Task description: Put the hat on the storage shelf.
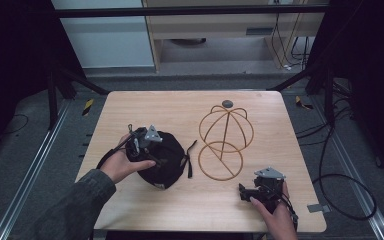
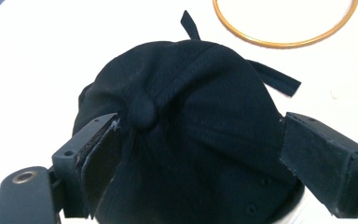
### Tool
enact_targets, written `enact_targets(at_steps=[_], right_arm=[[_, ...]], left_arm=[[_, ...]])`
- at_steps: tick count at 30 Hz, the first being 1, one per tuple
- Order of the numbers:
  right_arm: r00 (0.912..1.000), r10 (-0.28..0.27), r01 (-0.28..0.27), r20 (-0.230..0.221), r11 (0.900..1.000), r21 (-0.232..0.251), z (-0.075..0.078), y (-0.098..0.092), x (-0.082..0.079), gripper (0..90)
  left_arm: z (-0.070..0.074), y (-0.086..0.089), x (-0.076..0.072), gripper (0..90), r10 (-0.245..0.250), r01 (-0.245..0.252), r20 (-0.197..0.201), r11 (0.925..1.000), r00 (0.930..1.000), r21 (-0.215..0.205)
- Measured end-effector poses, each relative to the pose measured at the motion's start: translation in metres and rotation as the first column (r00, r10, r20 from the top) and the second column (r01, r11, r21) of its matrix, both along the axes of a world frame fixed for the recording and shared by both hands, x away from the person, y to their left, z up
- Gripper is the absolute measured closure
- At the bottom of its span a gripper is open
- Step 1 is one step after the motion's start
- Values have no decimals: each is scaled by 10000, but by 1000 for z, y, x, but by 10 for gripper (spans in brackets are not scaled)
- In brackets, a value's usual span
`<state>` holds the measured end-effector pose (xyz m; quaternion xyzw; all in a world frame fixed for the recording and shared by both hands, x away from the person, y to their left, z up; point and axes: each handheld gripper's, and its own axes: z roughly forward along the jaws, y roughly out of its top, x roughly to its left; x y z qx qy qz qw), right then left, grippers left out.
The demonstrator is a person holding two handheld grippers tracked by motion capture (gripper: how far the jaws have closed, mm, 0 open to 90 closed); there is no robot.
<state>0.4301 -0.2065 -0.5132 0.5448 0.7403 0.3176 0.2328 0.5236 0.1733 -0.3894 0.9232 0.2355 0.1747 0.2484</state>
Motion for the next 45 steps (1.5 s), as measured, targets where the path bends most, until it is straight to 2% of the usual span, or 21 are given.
enact_targets(at_steps=[4,7,14,22,27,32,36,45], right_arm=[[10000,-1,1,-2,10000,2,0,0,0,4],[10000,1,-1,0,10000,0,0,0,0,4],[10000,-6,6,4,10000,8,0,0,0,4],[10000,-1,1,-1,10000,1,0,0,0,4],[10000,3,-3,0,10000,4,0,0,0,4],[10000,5,-5,-1,10000,3,0,0,0,4],[10000,5,-5,0,10000,7,0,0,0,4],[10000,5,-5,0,10000,3,0,0,0,4]], left_arm=[[-1,0,8,161,273,-273,-6,9995,9996,135],[-4,1,15,203,381,-375,-201,9988,9991,306],[-9,2,24,269,508,-487,-513,9980,9974,402],[-13,6,30,388,518,-504,-911,9986,9945,175],[-11,7,31,592,400,-385,-1158,9991,9925,147],[-7,11,30,706,353,-353,-1095,9994,9934,19],[0,13,26,714,261,-285,-951,9993,9951,-237],[12,12,18,735,151,-178,-694,9991,9975,-380]])
